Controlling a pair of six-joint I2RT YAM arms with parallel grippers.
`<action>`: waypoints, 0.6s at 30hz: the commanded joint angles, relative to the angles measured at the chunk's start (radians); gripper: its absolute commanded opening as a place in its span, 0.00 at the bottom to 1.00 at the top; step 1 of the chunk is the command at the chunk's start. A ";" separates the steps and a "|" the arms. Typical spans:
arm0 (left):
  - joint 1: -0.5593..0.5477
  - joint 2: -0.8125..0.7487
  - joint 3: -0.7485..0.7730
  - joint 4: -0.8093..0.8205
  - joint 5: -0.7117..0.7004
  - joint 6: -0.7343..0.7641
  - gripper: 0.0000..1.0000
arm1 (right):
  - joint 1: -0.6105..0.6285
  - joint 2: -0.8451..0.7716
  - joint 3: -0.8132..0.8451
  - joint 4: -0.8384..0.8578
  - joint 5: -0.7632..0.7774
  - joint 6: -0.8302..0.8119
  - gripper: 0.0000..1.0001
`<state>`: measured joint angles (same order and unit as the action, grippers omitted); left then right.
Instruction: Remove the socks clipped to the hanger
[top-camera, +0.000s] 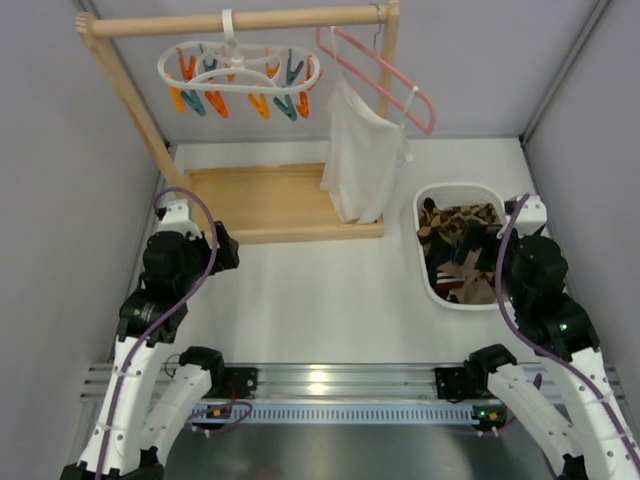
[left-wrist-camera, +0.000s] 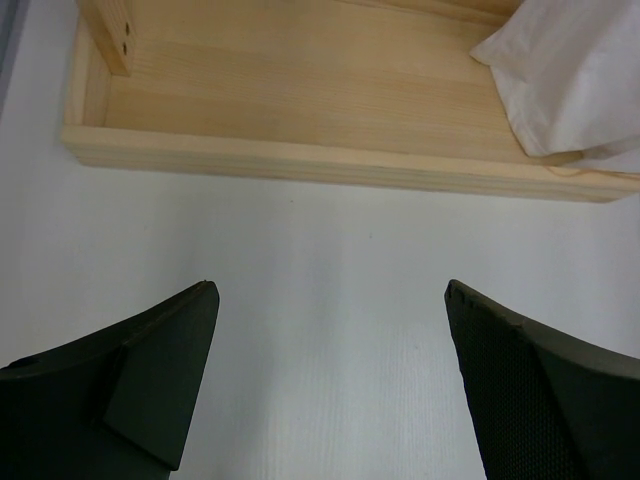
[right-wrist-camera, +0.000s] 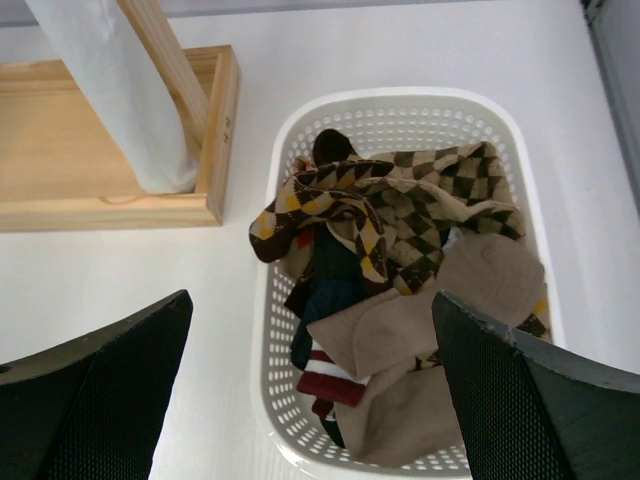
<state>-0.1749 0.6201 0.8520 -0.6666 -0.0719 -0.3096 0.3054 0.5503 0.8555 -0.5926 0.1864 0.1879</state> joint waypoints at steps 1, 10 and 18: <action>0.000 -0.031 -0.002 0.036 -0.109 0.078 0.98 | 0.034 -0.091 0.069 -0.101 0.130 -0.067 0.99; -0.006 -0.354 -0.099 0.079 0.026 0.142 0.98 | 0.049 -0.248 0.079 -0.194 0.099 -0.097 0.99; -0.032 -0.396 -0.108 0.079 0.001 0.130 0.98 | 0.049 -0.263 0.158 -0.288 0.167 -0.117 0.99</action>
<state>-0.2028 0.2096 0.7563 -0.6300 -0.0753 -0.1947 0.3386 0.3008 0.9665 -0.8238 0.3283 0.0948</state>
